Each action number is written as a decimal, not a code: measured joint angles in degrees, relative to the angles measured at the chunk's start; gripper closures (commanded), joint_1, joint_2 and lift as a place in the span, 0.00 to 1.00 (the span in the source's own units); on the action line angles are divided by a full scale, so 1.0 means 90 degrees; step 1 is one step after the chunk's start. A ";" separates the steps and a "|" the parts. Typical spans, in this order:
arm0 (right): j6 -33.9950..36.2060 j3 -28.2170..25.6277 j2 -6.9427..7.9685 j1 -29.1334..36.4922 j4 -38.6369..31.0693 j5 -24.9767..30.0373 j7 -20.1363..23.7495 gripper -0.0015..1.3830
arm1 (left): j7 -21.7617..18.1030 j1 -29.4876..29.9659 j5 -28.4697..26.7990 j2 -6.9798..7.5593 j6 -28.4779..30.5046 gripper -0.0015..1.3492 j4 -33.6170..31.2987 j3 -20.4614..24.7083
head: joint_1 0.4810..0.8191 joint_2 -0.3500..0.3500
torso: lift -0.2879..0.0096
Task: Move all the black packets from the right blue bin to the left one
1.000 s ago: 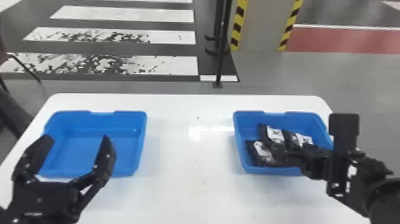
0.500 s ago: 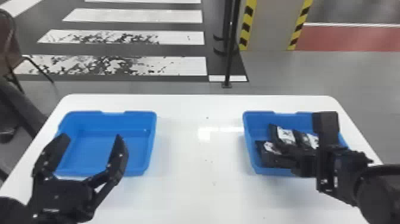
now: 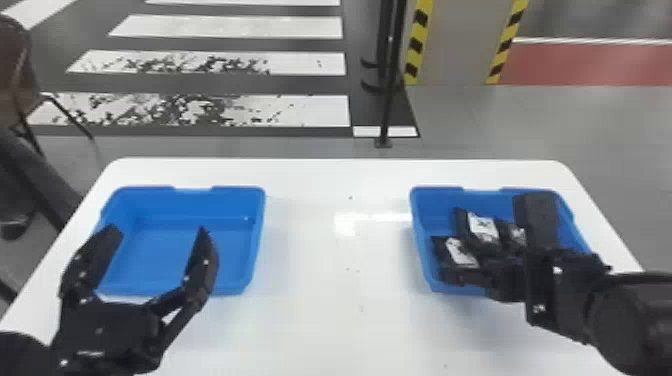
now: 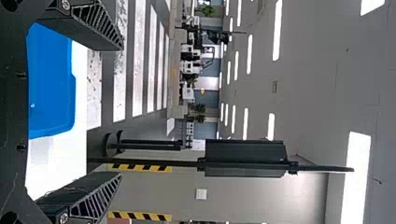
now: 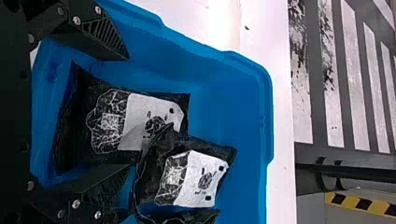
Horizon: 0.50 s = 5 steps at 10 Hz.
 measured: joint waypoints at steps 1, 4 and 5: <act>-0.0059 0.0035 0.0000 -0.0058 0.0151 -0.0120 -0.0005 0.18 | -0.0017 -0.0008 0.0006 0.0000 -0.0010 0.06 0.0014 0.0000 | 0.63 0.50 | 0.50; 0.0122 0.0110 -0.0016 -0.0152 0.0323 -0.0152 -0.0008 0.76 | -0.0037 -0.0013 0.0063 0.0000 -0.0053 0.06 0.0059 0.0012 | 0.63 0.51 | 0.50; 0.0128 0.0110 -0.0019 -0.0149 0.0367 -0.0286 -0.0014 0.77 | -0.0040 -0.0013 0.0095 0.0000 -0.0079 0.06 0.0078 0.0022 | 0.63 0.52 | 0.50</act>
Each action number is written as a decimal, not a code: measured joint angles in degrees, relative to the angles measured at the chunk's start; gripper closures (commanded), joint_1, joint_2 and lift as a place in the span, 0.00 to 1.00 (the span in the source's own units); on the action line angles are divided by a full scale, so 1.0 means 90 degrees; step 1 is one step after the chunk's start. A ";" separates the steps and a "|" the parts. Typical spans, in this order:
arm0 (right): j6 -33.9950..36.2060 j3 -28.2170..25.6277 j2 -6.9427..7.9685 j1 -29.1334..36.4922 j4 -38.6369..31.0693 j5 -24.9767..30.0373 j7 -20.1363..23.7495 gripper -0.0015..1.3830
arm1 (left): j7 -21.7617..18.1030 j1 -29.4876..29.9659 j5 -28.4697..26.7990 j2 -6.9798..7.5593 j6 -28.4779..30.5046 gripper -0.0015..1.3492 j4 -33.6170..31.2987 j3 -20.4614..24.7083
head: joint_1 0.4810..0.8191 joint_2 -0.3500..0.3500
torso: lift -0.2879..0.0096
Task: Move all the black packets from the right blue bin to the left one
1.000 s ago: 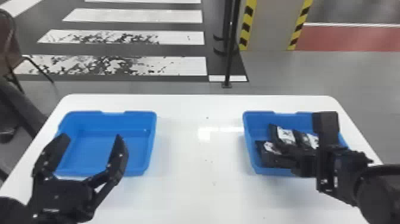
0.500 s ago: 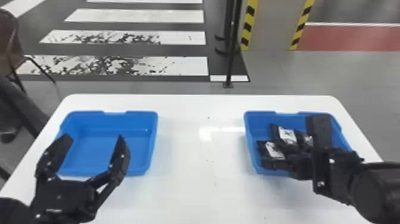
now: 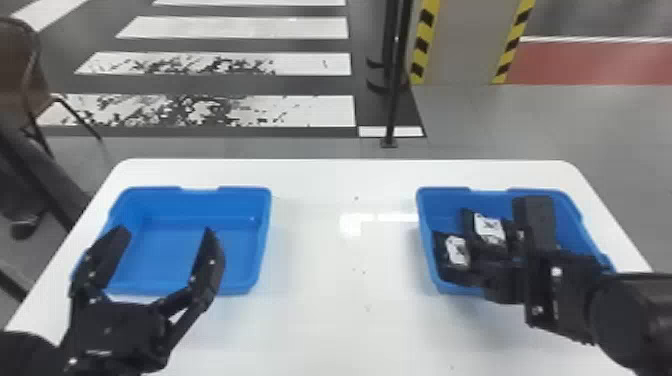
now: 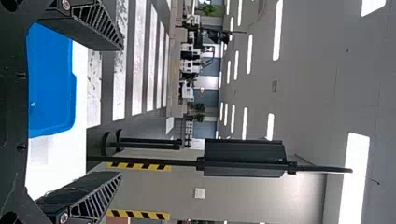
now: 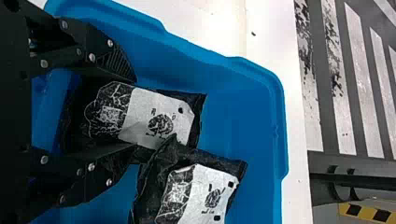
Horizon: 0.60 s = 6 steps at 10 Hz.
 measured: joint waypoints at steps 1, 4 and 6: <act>-0.0086 -0.0007 -0.0001 0.0018 0.0073 -0.0173 -0.0003 0.79 | -0.0004 0.0000 0.0017 0.0000 -0.0022 0.06 0.0014 0.0004 | 0.63 0.53 | 0.50; -0.0911 -0.0127 0.0030 0.0264 0.0178 -0.0585 -0.0006 0.80 | -0.0010 0.0000 0.0035 0.0000 -0.0094 0.06 0.0053 0.0013 | 0.63 0.55 | 0.50; -0.1577 -0.0360 0.0118 0.0806 -0.0616 -0.0639 -0.0028 0.80 | -0.0010 0.0000 0.0055 -0.0003 -0.0160 0.06 0.0079 0.0016 | 0.63 0.54 | 0.50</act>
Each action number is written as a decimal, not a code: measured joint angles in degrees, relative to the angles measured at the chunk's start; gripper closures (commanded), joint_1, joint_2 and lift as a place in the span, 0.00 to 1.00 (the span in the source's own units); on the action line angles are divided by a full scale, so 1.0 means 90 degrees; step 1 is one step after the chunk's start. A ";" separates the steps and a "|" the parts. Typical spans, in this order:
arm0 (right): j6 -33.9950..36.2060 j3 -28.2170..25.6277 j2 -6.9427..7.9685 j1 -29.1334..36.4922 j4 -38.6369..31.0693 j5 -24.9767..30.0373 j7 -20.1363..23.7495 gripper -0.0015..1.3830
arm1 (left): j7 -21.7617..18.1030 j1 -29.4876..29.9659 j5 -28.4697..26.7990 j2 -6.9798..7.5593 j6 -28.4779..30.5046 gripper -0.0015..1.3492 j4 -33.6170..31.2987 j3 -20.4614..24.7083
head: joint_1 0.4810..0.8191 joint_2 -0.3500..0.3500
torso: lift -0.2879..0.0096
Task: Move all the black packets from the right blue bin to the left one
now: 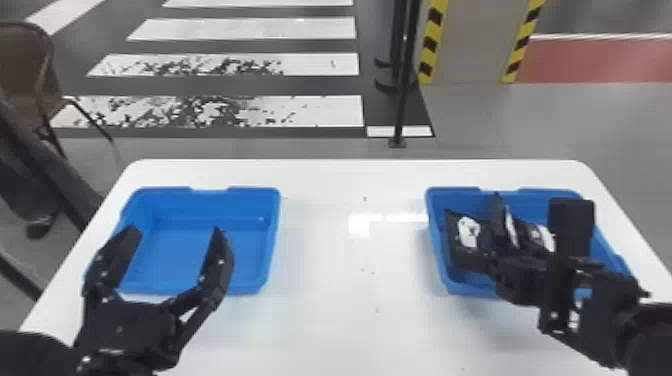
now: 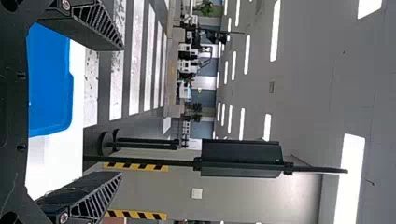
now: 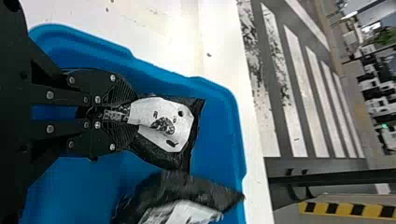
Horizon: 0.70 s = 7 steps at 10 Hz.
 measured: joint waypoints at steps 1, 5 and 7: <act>-0.0350 -0.0067 0.0028 0.0352 -0.0563 0.0006 -0.0067 0.80 | 0.0000 0.0000 0.0013 -0.0005 -0.0024 0.06 0.0013 0.0000 | 0.63 0.54 | 0.50; -0.2632 0.0072 0.0002 0.0650 -0.0828 -0.0388 0.1087 0.80 | 0.0000 -0.0029 0.0119 -0.0027 0.0021 0.07 0.0018 -0.0014 | 0.63 0.61 | 0.50; -0.4310 0.0887 -0.0164 0.0136 0.0503 -0.0932 0.2138 0.80 | 0.0011 -0.0067 0.0340 -0.0027 0.0160 0.08 0.0018 -0.0098 | 0.63 0.68 | 0.50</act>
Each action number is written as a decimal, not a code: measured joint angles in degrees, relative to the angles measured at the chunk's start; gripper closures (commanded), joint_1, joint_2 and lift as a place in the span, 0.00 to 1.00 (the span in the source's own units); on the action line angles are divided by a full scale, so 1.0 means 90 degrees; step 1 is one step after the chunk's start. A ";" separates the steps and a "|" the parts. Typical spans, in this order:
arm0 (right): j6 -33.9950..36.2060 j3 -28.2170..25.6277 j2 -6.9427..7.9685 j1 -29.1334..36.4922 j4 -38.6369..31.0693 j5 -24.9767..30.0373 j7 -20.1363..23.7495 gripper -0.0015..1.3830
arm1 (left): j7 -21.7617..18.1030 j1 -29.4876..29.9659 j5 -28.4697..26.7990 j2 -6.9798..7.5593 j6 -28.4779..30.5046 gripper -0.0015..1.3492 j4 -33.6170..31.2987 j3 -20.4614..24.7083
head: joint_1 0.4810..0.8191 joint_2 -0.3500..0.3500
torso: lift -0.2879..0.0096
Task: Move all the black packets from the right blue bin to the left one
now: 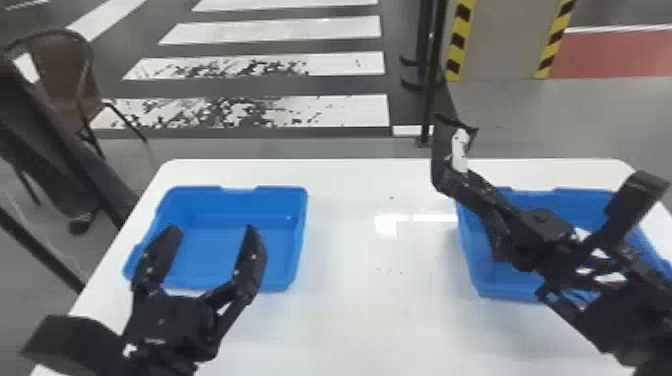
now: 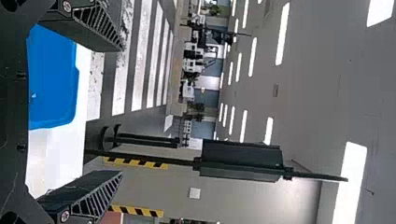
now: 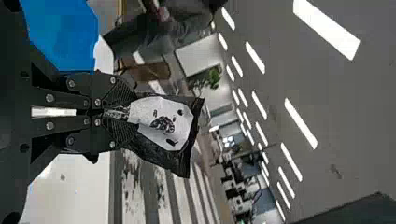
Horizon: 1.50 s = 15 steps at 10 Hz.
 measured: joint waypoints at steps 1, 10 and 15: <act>-0.0391 0.0534 -0.0095 -0.0097 0.0278 -0.0207 0.0063 0.80 | 0.0000 -0.0026 0.0130 0.0009 0.0014 0.08 0.0000 -0.0071 | 0.63 0.74 | 0.50; -0.0976 0.4062 -0.0689 -0.1195 0.0818 -0.1197 -0.0075 0.80 | -0.0409 -0.0523 0.0628 0.0244 0.1308 0.08 -0.0219 -0.0602 | 0.63 1.00 | 0.50; -0.0963 0.4475 -0.0746 -0.1402 0.0860 -0.1364 -0.0102 0.80 | -0.0340 -0.0513 0.0443 0.0268 0.1196 0.91 -0.0209 -0.0625 | 0.63 1.00 | 0.50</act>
